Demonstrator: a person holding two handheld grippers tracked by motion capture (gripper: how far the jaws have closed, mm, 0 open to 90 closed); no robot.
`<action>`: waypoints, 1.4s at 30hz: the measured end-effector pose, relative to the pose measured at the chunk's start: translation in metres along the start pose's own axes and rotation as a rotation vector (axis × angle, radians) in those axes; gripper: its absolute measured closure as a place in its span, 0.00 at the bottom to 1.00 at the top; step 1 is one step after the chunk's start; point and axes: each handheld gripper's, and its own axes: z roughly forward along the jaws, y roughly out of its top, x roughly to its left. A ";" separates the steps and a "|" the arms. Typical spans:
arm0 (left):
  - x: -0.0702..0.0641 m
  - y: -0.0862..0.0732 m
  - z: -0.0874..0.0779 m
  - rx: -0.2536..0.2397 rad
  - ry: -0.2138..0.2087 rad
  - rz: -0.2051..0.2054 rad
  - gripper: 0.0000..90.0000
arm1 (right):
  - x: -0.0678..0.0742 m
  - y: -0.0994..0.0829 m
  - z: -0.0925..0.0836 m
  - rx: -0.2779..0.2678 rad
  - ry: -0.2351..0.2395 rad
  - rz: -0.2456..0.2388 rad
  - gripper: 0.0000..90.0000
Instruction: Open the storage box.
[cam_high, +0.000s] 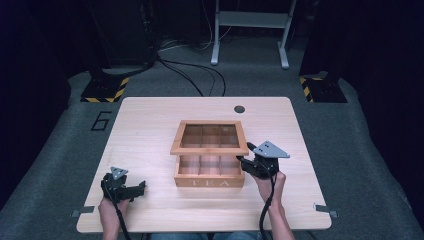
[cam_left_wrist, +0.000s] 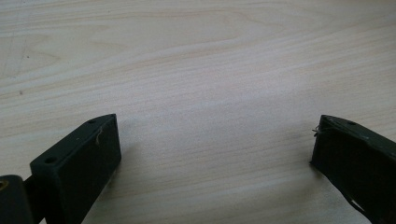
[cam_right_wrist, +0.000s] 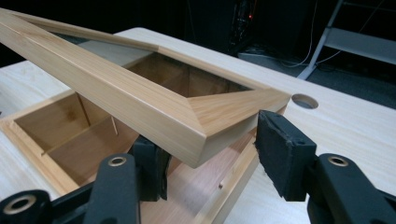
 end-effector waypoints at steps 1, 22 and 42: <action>0.000 0.000 0.000 0.000 0.000 0.000 0.01 | 0.000 0.002 0.000 -0.004 0.001 0.004 0.51; 0.001 0.000 0.000 0.007 -0.002 0.009 0.01 | -0.014 0.034 0.008 -0.039 0.006 0.039 0.51; 0.000 0.000 0.000 0.001 0.002 0.008 0.01 | -0.025 0.060 0.013 -0.006 -0.012 0.022 0.61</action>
